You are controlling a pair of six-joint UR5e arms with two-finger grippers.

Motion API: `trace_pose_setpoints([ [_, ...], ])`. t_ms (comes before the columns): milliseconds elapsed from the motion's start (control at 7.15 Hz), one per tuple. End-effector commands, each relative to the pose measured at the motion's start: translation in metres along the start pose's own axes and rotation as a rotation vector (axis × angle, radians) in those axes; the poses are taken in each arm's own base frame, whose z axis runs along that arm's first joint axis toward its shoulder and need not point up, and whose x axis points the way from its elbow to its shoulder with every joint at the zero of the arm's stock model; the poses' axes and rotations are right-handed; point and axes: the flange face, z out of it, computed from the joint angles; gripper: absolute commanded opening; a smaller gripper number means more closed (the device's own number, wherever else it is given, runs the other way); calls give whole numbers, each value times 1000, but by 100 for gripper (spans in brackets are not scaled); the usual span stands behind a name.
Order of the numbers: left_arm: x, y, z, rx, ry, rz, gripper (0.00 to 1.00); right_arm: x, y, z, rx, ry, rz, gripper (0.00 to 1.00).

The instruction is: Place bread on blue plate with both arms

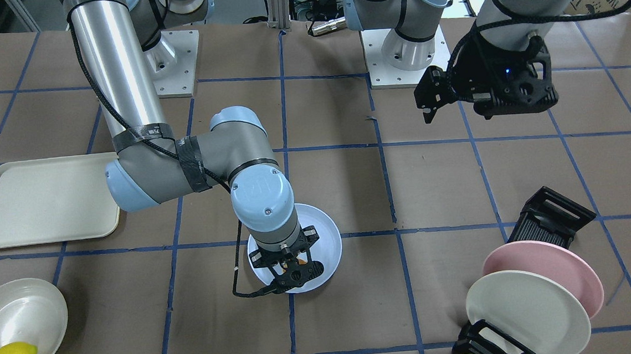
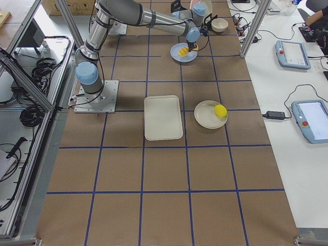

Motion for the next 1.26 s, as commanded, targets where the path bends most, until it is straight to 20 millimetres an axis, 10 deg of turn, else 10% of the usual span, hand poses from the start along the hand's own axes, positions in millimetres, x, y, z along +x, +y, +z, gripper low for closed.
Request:
trace_pose_setpoints([
  [0,3,16,-1,2,16,-6,100,-12,2,5,-8,3,-17,18],
  [140,3,18,-3,6,15,-6,100,-9,0,26,-38,-1,-10,83],
  [280,3,24,-3,7,15,-4,100,-9,0,29,-43,1,15,100],
  [699,1,12,-2,2,9,-9,100,-8,0,19,-39,13,13,100],
  [1118,-21,16,-11,16,5,-59,100,17,4,-59,32,9,54,100],
])
